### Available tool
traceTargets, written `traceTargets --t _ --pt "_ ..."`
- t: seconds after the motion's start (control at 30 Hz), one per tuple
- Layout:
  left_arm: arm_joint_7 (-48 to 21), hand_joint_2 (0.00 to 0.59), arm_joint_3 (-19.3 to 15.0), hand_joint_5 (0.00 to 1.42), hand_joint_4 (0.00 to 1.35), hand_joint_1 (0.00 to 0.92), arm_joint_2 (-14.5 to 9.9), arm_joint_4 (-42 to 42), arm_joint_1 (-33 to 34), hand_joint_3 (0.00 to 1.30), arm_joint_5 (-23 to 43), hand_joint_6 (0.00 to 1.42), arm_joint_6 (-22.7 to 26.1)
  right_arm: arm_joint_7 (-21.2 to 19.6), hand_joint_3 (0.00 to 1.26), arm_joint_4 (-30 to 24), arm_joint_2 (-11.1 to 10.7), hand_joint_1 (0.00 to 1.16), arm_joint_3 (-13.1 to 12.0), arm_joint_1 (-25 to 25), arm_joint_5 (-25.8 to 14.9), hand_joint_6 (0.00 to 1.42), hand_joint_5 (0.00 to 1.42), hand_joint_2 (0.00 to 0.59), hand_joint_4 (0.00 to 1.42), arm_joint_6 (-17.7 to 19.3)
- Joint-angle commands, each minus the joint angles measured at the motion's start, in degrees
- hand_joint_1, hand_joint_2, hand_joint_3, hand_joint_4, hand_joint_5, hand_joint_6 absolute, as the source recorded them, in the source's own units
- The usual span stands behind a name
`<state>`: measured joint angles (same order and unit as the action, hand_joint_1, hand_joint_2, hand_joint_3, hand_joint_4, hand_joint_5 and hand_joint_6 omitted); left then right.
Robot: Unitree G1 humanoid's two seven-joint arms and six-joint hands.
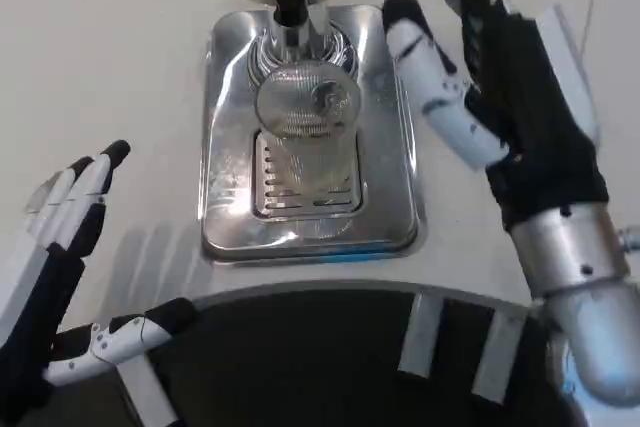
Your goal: Grasp the cup under the faucet to collect the drink, then remove the cup.
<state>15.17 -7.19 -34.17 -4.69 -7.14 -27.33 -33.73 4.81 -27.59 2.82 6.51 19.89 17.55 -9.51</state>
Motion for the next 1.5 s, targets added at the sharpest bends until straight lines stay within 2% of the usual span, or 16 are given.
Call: traceTargets --t 0.03,0.13,0.2,0.33,0.5,0.67,0.87,1.13,1.2,1.33,1.4,1.5 --pt "-0.57 0.054 -0.97 0.0 0.0 0.0 0.3 -1.95 -0.81 0.0 1.2 0.0 -1.3 1.52 0.0 4.61 0.83 0.34 -2.16 6.26 -7.19 0.0 0.0 0.514 0.0 -2.16" --pt "-0.66 0.058 -1.03 0.0 0.0 0.0 0.14 -3.31 -0.05 0.0 1.04 0.0 -1.97 1.57 0.0 7.82 1.47 0.33 -3.2 9.51 -11.54 0.0 0.0 0.514 0.0 -3.27" --pt "-0.48 0.059 -0.98 0.0 0.0 0.0 0.06 -3.85 0.51 0.0 0.68 0.0 -2.36 1.38 0.0 8.97 1.64 0.31 -3.13 11.57 -12.87 0.0 0.0 0.523 0.0 -3.38" --pt "-0.53 0.06 -0.88 0.0 0.0 0.0 0.22 -4.48 1.15 0.0 0.64 0.0 -2.7 1.49 0.0 9.01 1.54 0.29 -2.11 13.26 -14.39 0.0 0.0 0.513 0.0 -4.0" --pt "-0.74 0.061 -0.65 0.0 0.0 0.0 0.35 -5.42 1.75 0.0 0.82 0.0 -2.93 2.36 0.0 8.27 1.3 0.24 0.4 13.78 -15.08 0.0 0.0 0.503 0.0 -4.83" --pt "-0.62 0.061 -0.98 0.0 0.0 0.0 0.06 -6.73 1.91 0.0 1.08 0.0 -3.42 2.44 0.0 6.75 1.51 0.22 3.79 12.98 -14.56 0.0 0.0 0.469 0.0 -5.49" --pt "-0.52 0.062 -1.29 0.0 0.0 0.0 0.06 -7.79 1.53 0.0 1.27 0.0 -3.81 1.83 0.0 9.82 1.82 0.18 6.87 13.05 -13.32 0.0 0.0 0.475 0.0 -5.0" --pt "-0.31 0.062 -1.74 0.0 0.0 0.0 0.08 -8.11 1.31 0.0 1.3 0.0 -3.8 1.66 0.0 14.16 2.22 0.14 7.95 14.56 -12.11 0.0 0.0 0.48 0.0 -3.76" --pt "-0.25 0.062 -1.77 0.0 0.0 0.0 0.07 -8.36 1.33 0.0 1.32 0.0 -3.95 2.17 0.0 14.64 1.95 0.12 7.99 14.81 -12.31 0.0 0.0 0.485 0.0 -3.95" --pt "-0.09 0.059 -1.79 0.0 0.0 0.0 0.08 -8.49 1.41 0.0 1.22 0.0 -4.14 3.3 0.0 15.38 1.38 0.07 8.34 15.79 -12.5 0.0 0.0 0.458 0.0 -4.27" --pt "-0.08 0.058 -1.79 0.0 0.0 0.0 0.17 -8.39 1.6 0.0 1.22 0.0 -3.96 4.35 0.0 15.52 0.69 0.01 8.97 16.86 -12.13 0.0 0.0 0.441 0.0 -4.86" --pt "-0.09 0.058 -1.76 0.0 0.0 0.0 0.24 -8.35 1.77 0.0 1.2 0.0 -3.76 6.32 0.0 15.52 -0.44 0.0 9.92 18.69 -11.72 0.0 0.0 0.449 0.0 -6.81"
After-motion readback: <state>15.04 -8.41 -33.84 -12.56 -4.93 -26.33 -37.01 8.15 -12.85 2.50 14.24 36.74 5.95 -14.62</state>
